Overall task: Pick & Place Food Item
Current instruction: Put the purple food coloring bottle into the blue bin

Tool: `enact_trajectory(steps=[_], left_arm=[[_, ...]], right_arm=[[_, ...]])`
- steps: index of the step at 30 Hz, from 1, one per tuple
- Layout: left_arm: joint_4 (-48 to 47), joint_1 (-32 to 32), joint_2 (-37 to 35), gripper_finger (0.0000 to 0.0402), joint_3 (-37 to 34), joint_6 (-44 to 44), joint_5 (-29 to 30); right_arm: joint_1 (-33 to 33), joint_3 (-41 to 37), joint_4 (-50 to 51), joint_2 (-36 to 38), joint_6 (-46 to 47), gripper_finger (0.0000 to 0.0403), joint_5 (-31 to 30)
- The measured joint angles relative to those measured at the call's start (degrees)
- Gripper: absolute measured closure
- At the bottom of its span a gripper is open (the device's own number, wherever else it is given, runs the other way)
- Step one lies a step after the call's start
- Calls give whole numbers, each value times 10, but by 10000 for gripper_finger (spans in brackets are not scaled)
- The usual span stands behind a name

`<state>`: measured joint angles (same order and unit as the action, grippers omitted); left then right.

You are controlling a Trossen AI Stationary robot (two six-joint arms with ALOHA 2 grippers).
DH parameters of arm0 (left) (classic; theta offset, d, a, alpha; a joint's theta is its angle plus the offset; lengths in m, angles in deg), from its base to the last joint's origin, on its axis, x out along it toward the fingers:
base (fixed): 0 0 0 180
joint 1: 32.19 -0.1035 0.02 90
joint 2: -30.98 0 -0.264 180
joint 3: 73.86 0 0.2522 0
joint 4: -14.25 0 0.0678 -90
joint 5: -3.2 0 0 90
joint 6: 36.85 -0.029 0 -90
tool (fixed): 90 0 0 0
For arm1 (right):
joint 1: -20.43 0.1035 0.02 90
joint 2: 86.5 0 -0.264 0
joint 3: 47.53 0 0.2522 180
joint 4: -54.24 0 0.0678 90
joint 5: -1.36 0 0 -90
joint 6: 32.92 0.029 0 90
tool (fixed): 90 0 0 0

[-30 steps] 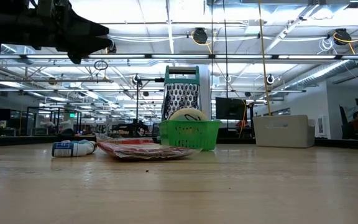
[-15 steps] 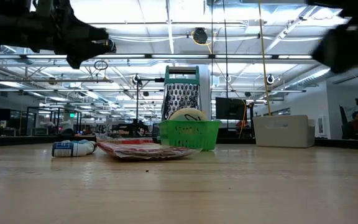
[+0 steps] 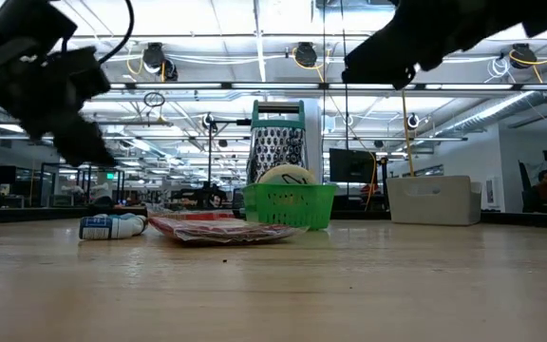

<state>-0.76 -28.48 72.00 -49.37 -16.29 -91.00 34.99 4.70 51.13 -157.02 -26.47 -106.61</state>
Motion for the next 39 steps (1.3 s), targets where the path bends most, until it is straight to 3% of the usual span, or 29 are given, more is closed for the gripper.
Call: enact_trajectory(steps=[4, 8, 16, 21, 32, 39], left_arm=[[-56, 21, 4, 174, 0, -71, 32], [-45, 31, 6, 174, 0, -136, 59], [-42, 36, 39, 174, 0, -155, 64], [-17, 36, 91, 174, 1, -128, 81], [48, 36, 221, 174, 1, -158, 127], [94, 36, 254, 174, 1, -141, 130]], right_arm=[[-33, -50, -85, 0, -12, 195, 2], [-55, -95, -159, 0, -12, 195, 20], [-67, -157, -271, 0, 16, 197, 92], [-67, -167, -284, 0, 16, 199, 93], [-67, -167, -284, 0, 18, 202, 93], [-67, -167, -283, 0, 18, 203, 93]])
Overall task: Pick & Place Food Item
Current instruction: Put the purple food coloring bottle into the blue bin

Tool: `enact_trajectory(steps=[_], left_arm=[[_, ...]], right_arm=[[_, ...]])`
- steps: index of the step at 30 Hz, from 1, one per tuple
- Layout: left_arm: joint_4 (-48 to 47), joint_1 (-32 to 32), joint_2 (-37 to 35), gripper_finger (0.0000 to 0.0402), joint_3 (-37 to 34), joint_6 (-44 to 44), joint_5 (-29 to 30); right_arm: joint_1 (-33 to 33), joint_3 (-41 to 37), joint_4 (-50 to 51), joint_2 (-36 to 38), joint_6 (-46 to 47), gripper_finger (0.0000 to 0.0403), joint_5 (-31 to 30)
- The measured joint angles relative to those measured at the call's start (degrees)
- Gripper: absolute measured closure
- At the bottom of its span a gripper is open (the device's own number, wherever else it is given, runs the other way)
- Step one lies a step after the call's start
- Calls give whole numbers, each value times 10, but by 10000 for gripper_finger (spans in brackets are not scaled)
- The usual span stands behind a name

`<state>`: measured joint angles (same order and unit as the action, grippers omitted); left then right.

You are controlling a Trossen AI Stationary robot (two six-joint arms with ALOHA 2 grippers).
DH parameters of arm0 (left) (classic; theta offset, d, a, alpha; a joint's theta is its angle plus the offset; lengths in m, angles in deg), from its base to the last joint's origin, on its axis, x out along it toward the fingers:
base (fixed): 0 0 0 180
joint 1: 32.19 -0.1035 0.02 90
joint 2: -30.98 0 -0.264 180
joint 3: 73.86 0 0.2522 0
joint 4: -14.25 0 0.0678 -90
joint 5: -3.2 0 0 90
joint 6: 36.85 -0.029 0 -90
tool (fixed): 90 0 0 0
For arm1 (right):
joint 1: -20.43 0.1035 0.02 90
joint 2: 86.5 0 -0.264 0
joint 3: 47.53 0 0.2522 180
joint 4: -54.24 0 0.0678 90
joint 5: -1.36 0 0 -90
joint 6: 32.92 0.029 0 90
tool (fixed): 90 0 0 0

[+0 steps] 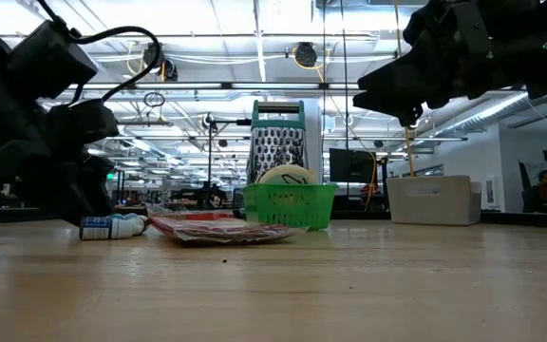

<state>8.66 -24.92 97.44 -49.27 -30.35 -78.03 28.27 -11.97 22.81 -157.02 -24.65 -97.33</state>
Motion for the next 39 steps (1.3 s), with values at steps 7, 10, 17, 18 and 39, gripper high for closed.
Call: enact_trajectory(steps=[7, 10, 17, 18, 39], left_arm=[[39, -1, 1, 174, -1, 0, 23], [40, -1, 0, 174, -1, 21, 41], [41, -1, 0, 174, -1, 42, 48], [42, -1, 0, 174, -1, 59, 49], [41, 1, 0, 174, -1, 305, 63]], right_arm=[[0, 0, 4, 0, 0, 202, 0], [0, 0, 4, 0, 0, 203, 0], [0, 0, 4, 0, 0, 206, 0], [0, 0, 4, 0, 0, 206, 0], [0, 0, 4, 0, 0, 206, 0]])
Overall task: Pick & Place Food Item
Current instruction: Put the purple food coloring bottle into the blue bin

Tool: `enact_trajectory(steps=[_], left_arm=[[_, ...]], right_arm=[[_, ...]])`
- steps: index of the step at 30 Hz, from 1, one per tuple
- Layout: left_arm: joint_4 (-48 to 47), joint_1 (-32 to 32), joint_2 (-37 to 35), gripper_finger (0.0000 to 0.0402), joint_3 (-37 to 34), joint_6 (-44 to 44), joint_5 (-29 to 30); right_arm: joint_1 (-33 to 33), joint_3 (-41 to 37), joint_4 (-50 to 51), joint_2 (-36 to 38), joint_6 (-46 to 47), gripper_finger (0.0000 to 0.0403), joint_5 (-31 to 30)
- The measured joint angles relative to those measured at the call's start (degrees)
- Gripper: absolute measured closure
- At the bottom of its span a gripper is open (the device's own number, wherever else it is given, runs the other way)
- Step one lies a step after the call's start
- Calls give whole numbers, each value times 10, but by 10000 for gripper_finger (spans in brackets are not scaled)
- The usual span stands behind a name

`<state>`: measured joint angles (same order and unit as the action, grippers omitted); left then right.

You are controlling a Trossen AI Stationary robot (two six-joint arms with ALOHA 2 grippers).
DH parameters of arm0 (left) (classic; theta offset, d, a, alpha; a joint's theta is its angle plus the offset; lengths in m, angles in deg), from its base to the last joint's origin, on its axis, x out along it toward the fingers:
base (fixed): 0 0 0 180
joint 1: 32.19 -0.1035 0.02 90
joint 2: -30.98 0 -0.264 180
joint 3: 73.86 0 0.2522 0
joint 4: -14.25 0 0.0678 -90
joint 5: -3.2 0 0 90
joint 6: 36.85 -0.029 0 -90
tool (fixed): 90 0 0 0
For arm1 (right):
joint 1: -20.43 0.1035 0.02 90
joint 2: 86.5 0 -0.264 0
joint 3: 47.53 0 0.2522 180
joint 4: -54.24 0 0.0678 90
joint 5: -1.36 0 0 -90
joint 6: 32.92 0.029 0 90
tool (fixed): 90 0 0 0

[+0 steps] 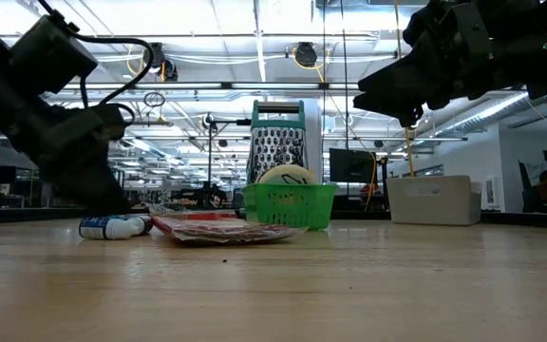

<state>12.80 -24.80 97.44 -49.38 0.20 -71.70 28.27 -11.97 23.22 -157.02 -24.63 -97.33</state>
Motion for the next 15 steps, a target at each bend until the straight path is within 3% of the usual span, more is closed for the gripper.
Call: enact_trajectory(steps=[10, 15], left_arm=[[-9, 35, 29, 174, 0, -114, 53], [15, 43, 72, 174, 2, -123, 86]], right_arm=[[0, 0, 1, 0, 0, 206, 0], [0, 0, 4, 0, 0, 206, 0]])
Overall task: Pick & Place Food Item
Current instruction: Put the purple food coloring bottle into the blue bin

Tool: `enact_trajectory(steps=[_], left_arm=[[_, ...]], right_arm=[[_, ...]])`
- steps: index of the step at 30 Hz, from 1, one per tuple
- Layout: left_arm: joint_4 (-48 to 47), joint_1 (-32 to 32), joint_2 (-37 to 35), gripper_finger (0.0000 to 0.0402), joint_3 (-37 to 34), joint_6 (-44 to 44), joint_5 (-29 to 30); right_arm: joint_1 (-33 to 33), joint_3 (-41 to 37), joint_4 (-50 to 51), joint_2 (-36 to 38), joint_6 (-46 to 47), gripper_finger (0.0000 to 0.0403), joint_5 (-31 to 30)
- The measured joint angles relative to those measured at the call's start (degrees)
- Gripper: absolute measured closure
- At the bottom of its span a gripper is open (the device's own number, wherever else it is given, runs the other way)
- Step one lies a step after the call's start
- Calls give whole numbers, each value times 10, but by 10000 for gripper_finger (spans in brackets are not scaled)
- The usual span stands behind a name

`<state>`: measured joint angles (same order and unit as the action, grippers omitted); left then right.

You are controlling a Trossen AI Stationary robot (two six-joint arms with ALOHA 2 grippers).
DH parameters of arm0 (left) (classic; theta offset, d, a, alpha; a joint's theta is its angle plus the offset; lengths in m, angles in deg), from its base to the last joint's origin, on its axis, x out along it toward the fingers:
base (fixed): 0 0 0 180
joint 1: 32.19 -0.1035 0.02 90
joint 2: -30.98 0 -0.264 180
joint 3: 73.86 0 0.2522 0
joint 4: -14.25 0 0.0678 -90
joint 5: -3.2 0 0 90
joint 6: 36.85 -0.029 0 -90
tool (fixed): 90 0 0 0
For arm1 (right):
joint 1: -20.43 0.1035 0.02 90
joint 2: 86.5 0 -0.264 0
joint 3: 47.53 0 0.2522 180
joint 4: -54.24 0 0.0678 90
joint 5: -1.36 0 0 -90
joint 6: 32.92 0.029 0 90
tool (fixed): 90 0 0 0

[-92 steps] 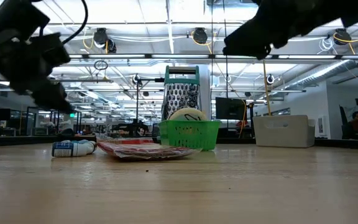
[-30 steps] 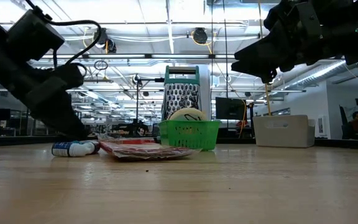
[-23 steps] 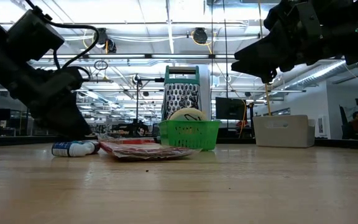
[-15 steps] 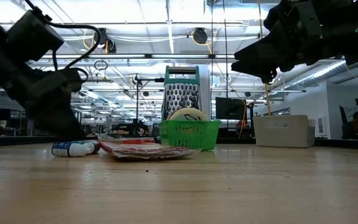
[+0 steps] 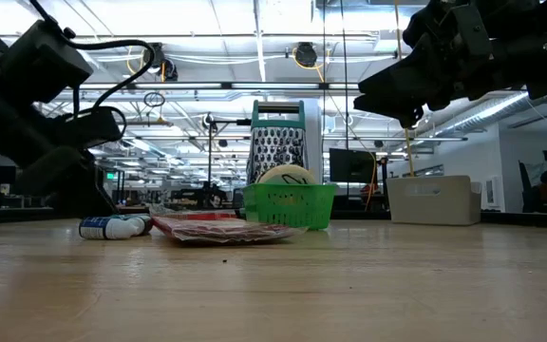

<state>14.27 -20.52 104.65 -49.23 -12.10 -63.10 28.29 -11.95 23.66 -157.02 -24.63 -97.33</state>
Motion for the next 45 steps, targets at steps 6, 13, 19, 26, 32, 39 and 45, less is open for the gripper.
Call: enact_trajectory(steps=[6, 13, 19, 26, 32, 39, 45], left_arm=[[36, 0, 37, 174, 0, -6, 11], [35, -1, 46, 174, 0, 10, 3], [34, -1, 47, 174, -1, 14, -9], [33, -1, 47, 205, -1, 14, -14], [35, 0, 47, 284, -1, 10, -16], [41, -1, 31, 331, 1, -66, -14], [22, -1, -1, 318, 63, -193, 36]], right_arm=[[0, 0, 0, 0, 0, 206, 0], [0, 0, 0, 0, 0, 206, 0], [0, 0, 0, 0, 0, 206, 0], [0, 0, 0, 0, 0, 206, 0], [0, 0, 0, 0, 0, 206, 0], [0, 0, 0, 0, 0, 206, 0], [0, 0, 0, 0, 8, 206, -1]])
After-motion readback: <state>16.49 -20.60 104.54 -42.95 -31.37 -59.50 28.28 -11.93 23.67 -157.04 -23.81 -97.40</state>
